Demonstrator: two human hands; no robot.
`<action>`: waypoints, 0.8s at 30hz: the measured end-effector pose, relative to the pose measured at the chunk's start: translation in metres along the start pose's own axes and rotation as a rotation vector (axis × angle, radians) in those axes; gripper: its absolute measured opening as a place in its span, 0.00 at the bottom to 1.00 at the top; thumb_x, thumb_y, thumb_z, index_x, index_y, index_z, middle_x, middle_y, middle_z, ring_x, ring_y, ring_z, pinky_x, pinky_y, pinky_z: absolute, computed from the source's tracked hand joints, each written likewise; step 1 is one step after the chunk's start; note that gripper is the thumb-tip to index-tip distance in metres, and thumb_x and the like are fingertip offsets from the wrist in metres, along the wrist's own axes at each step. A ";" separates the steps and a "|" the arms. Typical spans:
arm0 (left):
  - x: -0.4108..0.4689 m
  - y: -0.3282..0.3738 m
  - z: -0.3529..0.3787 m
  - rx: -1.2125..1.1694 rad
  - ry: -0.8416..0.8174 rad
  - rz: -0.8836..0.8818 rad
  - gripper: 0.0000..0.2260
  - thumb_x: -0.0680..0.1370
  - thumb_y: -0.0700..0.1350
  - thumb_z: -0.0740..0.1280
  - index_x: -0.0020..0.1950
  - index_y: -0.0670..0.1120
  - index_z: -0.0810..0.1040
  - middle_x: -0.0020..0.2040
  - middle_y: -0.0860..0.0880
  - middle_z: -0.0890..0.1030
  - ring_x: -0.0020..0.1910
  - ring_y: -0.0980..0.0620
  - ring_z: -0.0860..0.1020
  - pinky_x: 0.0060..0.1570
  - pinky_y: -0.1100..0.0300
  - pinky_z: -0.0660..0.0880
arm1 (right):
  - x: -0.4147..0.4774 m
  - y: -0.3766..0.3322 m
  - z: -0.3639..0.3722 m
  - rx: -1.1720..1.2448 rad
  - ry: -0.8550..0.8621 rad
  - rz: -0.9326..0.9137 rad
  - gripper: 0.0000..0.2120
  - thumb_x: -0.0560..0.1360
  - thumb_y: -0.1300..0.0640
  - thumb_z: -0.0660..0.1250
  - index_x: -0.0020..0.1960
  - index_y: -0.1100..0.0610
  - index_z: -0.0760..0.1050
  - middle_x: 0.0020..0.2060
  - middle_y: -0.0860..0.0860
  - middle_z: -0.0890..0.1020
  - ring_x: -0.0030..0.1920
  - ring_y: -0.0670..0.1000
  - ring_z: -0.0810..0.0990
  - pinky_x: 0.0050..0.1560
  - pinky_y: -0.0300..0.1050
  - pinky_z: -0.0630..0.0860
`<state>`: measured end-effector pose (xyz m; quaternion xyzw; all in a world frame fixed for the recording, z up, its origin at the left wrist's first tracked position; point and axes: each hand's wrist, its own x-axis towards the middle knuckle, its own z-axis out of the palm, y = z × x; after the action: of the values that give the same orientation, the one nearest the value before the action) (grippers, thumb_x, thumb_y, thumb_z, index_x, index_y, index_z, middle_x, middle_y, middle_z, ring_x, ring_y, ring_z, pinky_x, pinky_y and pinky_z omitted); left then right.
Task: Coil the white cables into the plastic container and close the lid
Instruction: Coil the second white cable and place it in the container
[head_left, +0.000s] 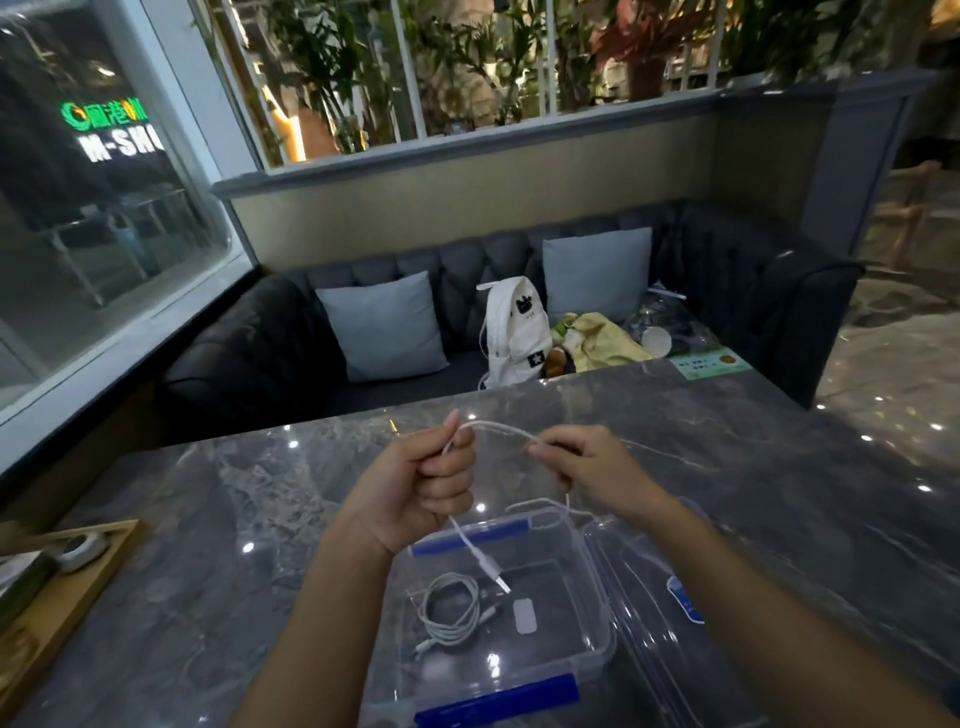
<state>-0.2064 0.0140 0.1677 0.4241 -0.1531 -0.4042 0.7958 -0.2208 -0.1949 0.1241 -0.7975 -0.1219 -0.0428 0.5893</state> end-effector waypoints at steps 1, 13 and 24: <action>-0.005 0.001 -0.002 0.005 -0.009 -0.011 0.11 0.68 0.49 0.75 0.34 0.46 0.74 0.24 0.55 0.57 0.19 0.58 0.53 0.18 0.67 0.54 | 0.001 0.003 -0.002 0.049 0.055 0.003 0.06 0.75 0.61 0.65 0.41 0.59 0.80 0.24 0.45 0.74 0.24 0.40 0.70 0.27 0.31 0.69; -0.037 0.008 -0.024 -0.472 -0.060 0.234 0.06 0.76 0.38 0.62 0.40 0.38 0.74 0.25 0.55 0.54 0.21 0.57 0.52 0.22 0.64 0.50 | -0.001 0.026 -0.002 -0.271 0.236 -0.130 0.11 0.74 0.63 0.66 0.55 0.56 0.79 0.42 0.50 0.82 0.36 0.43 0.77 0.37 0.25 0.70; -0.044 0.011 -0.034 -0.353 0.219 0.502 0.13 0.76 0.45 0.55 0.36 0.45 0.76 0.26 0.55 0.58 0.22 0.58 0.54 0.21 0.66 0.52 | -0.010 0.021 0.002 -0.455 0.431 -0.393 0.05 0.70 0.67 0.70 0.45 0.62 0.77 0.35 0.52 0.77 0.31 0.54 0.77 0.32 0.44 0.73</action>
<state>-0.2086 0.0705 0.1608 0.2696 -0.0938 -0.1676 0.9436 -0.2254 -0.2000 0.1019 -0.8422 -0.1332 -0.3482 0.3894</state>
